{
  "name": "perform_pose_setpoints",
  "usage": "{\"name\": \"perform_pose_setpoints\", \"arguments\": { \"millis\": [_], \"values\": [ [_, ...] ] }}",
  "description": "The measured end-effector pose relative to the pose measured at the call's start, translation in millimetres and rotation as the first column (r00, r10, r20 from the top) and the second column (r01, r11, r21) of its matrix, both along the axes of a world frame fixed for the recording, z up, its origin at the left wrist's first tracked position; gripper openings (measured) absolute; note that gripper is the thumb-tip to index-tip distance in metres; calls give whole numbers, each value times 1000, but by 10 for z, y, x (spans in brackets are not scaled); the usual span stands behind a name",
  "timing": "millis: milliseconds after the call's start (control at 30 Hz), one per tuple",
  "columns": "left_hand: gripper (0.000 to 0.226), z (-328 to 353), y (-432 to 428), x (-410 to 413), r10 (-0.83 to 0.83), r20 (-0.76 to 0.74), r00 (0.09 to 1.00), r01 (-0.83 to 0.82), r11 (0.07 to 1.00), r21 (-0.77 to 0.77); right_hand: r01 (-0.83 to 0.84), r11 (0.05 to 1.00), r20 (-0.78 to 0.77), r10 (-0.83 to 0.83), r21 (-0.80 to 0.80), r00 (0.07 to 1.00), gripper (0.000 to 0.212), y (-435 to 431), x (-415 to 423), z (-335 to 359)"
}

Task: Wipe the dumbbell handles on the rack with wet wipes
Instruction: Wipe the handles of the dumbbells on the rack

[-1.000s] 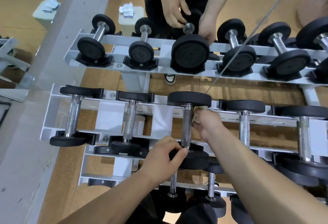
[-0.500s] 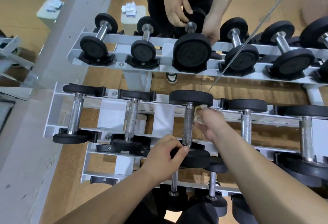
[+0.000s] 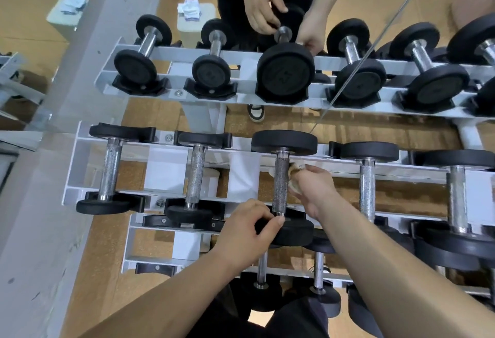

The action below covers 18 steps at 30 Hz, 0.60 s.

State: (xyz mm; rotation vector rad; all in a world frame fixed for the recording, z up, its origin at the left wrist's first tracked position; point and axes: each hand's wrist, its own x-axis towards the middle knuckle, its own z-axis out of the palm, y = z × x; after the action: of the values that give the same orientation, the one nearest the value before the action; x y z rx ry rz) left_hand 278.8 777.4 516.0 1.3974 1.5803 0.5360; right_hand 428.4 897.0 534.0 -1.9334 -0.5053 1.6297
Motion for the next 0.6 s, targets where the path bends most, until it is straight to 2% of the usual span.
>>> {"name": "perform_pose_setpoints", "arguments": {
  "millis": [100,200,267,333,400,500,600],
  "values": [
    [26,-10,-9,-14,2,-8,1000,-1,1000,12,-286,958,199,287,-34,937,11,-293,114,-12],
    [26,-38,-7,-29,-4,-11,1000,4,1000,19,-514,856,260,509,-55,820,18,-450,242,-23],
    [26,-42,-3,-21,-7,-13,1000,7,1000,12,-526,851,285,508,-16,813,19,-361,250,27],
    [26,-38,15,-17,-15,-14,1000,15,1000,-2,-367,930,223,355,17,908,16,-199,199,61],
    [27,-32,17,-23,-15,-9,1000,15,1000,-16,-282,959,173,275,17,946,18,-122,111,-5],
    [31,-44,2,-27,-4,-9,1000,4,1000,-1,-374,926,238,376,-54,896,16,-303,57,-84],
    [36,-74,-12,-19,3,-18,1000,-2,999,33,-517,851,266,522,-93,811,19,-468,166,-46]
  ]
}}
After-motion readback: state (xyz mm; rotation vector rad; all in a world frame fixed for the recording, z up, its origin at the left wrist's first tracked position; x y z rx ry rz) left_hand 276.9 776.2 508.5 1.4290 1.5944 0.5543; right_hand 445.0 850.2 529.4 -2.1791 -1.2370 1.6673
